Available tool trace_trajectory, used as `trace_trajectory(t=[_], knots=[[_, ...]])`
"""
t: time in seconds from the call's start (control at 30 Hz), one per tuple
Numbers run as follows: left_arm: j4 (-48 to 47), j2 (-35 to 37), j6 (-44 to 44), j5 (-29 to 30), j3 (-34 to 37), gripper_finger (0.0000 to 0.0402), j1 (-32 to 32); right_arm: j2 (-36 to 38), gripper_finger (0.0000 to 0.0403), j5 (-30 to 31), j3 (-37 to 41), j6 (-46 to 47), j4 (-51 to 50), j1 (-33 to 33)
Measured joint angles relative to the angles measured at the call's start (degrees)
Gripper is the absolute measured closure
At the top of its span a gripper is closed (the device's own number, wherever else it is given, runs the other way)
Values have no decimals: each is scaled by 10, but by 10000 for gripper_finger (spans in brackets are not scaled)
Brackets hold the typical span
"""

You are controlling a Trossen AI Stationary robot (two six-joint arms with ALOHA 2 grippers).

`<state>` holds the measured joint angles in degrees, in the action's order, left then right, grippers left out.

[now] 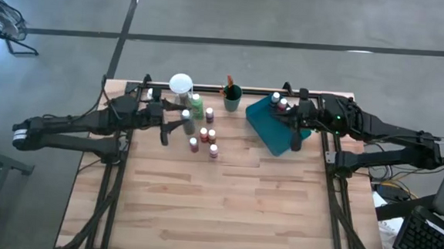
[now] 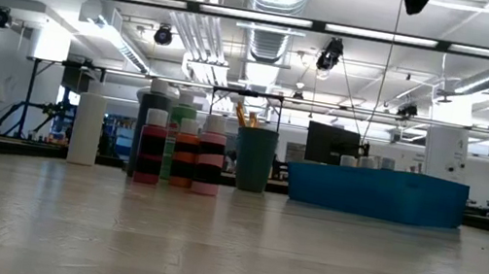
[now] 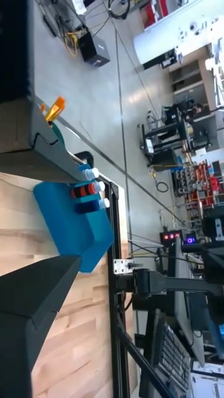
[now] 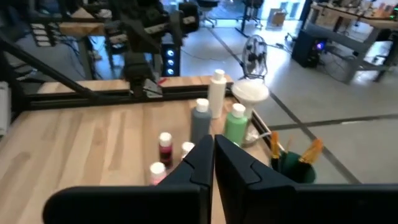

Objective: Pick & Place Paint Supplies
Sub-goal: Put the red paint bottle into the blue bin

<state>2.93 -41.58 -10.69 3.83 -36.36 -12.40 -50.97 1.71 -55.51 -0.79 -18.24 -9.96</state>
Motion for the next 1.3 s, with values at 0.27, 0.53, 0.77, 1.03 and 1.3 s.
trace_trajectory(t=[0.27, 0.53, 0.77, 1.03, 1.3], knots=[[-40, 18, -1, 35, 0, 195, 0, 18, 394, 1, 8, -1, 8, 16], [-56, 26, 0, 152, 0, 195, 0, 15, 394, 45, 9, -12, 8, 16], [-82, 51, 5, 188, -1, 195, 0, 13, 394, 45, 9, -26, 7, 16], [-288, 29, 100, 209, -79, 195, 0, 13, 394, 45, 9, -42, 4, 16], [-433, -41, 108, 91, -144, 195, 6, 13, 394, 45, 9, -39, 4, 16]])
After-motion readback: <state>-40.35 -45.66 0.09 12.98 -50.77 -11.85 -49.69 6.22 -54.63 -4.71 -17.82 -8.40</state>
